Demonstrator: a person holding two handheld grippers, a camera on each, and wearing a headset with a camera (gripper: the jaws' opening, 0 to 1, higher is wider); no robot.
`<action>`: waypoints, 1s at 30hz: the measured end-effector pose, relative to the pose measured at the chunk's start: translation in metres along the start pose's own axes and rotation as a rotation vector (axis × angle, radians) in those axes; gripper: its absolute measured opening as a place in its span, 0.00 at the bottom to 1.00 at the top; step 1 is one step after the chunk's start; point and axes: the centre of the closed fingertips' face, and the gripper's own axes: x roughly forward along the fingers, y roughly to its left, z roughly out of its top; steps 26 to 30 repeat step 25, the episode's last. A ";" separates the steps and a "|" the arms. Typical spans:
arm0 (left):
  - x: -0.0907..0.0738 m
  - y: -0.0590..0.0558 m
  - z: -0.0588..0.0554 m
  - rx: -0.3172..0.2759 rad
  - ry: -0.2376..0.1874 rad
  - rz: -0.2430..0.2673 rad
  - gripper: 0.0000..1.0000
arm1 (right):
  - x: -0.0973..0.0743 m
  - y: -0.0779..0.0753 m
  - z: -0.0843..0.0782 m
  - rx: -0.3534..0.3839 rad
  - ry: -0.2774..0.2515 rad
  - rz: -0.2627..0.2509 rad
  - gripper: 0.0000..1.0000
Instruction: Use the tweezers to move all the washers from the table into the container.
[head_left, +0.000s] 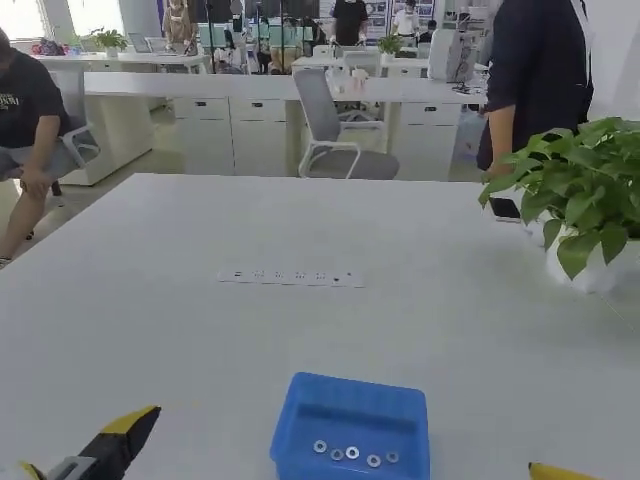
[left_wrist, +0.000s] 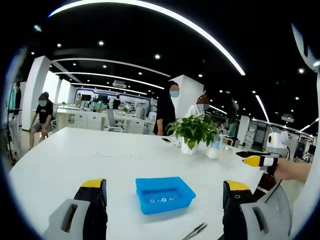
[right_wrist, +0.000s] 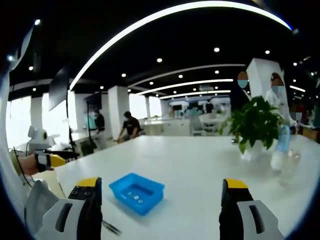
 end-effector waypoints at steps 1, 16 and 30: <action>0.001 0.000 0.001 0.000 -0.007 -0.003 0.99 | 0.000 0.000 0.000 0.001 0.000 -0.002 0.99; 0.002 0.002 -0.001 -0.008 -0.006 -0.023 0.99 | 0.001 0.001 -0.001 0.007 0.009 -0.022 0.99; -0.004 0.006 -0.003 -0.011 -0.005 -0.013 0.99 | 0.003 0.004 0.001 0.002 0.005 -0.023 0.99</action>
